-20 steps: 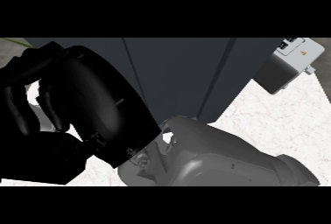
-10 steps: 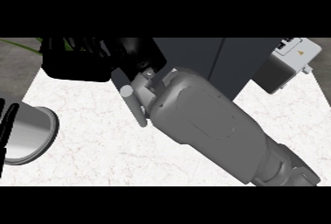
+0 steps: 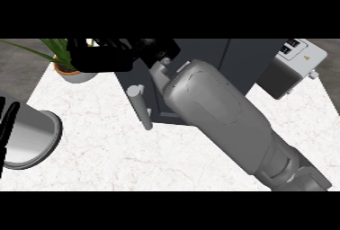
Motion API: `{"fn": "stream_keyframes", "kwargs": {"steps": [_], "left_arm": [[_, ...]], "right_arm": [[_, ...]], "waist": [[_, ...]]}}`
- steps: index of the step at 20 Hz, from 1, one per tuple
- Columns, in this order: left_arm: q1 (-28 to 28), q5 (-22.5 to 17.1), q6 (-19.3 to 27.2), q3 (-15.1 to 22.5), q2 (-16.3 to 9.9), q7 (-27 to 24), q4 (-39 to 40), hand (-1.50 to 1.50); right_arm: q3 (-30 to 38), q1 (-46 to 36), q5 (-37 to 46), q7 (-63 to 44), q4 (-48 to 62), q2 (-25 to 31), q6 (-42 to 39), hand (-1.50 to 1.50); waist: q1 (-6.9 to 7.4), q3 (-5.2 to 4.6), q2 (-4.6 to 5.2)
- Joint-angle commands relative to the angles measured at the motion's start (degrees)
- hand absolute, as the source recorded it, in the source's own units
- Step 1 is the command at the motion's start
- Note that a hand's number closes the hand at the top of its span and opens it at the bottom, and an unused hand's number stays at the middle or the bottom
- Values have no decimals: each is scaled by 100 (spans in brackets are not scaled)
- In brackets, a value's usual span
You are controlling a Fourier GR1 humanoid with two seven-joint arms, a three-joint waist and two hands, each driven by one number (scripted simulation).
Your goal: Pick up the wine, place it into the cabinet and close the cabinet
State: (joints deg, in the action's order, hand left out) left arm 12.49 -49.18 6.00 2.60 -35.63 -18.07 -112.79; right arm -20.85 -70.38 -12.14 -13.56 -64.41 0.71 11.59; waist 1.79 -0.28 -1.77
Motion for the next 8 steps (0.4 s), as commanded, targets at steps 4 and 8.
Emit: {"fn": "stream_keyframes", "kwargs": {"steps": [4,8], "left_arm": [[113,155,-12,88,152,-74,-106,-150],[-142,102,54,15,105,89,-71,-150]], "right_arm": [[290,149,359,407,960,546,-26,150],[452,-134,344,354,1053,514,-28,150]], "waist": [[4,23,228],[3,20,241]]}}
